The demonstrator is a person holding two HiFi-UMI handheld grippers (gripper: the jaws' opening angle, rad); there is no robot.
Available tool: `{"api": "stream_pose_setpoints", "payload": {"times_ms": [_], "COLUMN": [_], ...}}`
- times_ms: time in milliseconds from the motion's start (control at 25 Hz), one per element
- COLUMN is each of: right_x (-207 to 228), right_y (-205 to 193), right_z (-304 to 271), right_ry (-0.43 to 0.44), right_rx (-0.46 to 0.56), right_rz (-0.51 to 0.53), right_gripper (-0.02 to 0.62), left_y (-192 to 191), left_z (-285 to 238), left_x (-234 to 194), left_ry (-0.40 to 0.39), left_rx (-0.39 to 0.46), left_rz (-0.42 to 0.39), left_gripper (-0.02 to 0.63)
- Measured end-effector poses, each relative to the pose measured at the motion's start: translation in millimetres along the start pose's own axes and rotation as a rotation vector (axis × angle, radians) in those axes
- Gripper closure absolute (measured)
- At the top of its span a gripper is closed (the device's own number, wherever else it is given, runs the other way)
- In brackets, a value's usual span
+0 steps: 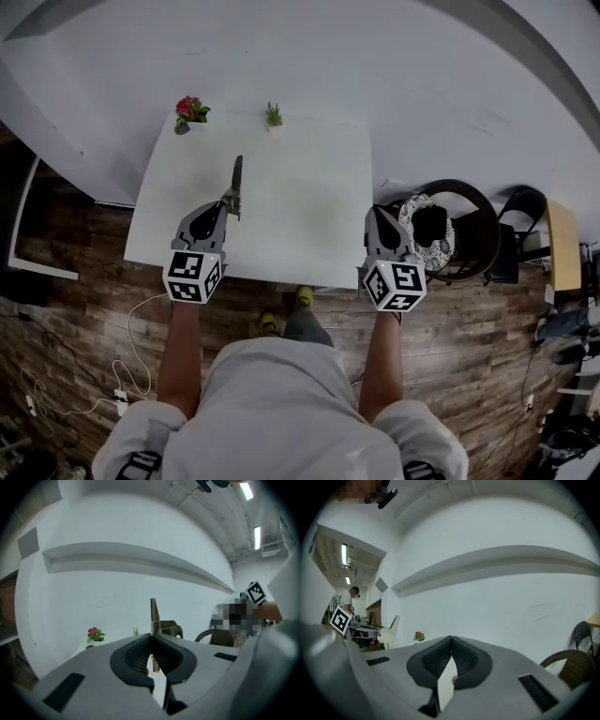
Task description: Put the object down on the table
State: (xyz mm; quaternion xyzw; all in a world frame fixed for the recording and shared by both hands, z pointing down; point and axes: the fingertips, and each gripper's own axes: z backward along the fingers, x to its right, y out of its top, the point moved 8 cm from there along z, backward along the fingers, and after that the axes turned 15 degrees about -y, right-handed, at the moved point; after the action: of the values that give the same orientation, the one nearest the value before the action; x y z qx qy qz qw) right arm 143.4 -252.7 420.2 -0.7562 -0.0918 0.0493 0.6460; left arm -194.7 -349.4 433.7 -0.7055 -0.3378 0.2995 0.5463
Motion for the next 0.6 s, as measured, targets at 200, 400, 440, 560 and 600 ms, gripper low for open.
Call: {"api": "stream_pose_setpoints", "payload": {"times_ms": [200, 400, 440, 560, 600], "right_x": [10.4, 21.1, 23.2, 29.0, 30.4], "right_y": [-0.8, -2.6, -3.2, -5.1, -5.6], "right_z": [-20.6, -37.0, -40.1, -48.7, -51.3], "right_ry": [0.014, 0.024, 0.025, 0.027, 0.029], "right_rx": [-0.011, -0.022, -0.025, -0.040, -0.043], "right_rz": [-0.007, -0.011, -0.010, -0.008, -0.008], "right_gripper": [0.588, 0.588, 0.588, 0.588, 0.588], "left_y": [1.7, -0.4, -1.2, -3.3, -3.7], "left_z": [-21.7, -46.5, -51.2, -64.2, -68.0], "left_x": [-2.1, -1.2, -1.4, -2.7, -3.3], "left_ry": [0.007, 0.007, 0.006, 0.000, -0.002], "left_rx": [-0.063, -0.141, -0.154, -0.191, -0.204], "left_rz": [-0.047, -0.134, -0.152, -0.192, -0.200], "left_gripper": [0.583, 0.583, 0.583, 0.583, 0.583]}}
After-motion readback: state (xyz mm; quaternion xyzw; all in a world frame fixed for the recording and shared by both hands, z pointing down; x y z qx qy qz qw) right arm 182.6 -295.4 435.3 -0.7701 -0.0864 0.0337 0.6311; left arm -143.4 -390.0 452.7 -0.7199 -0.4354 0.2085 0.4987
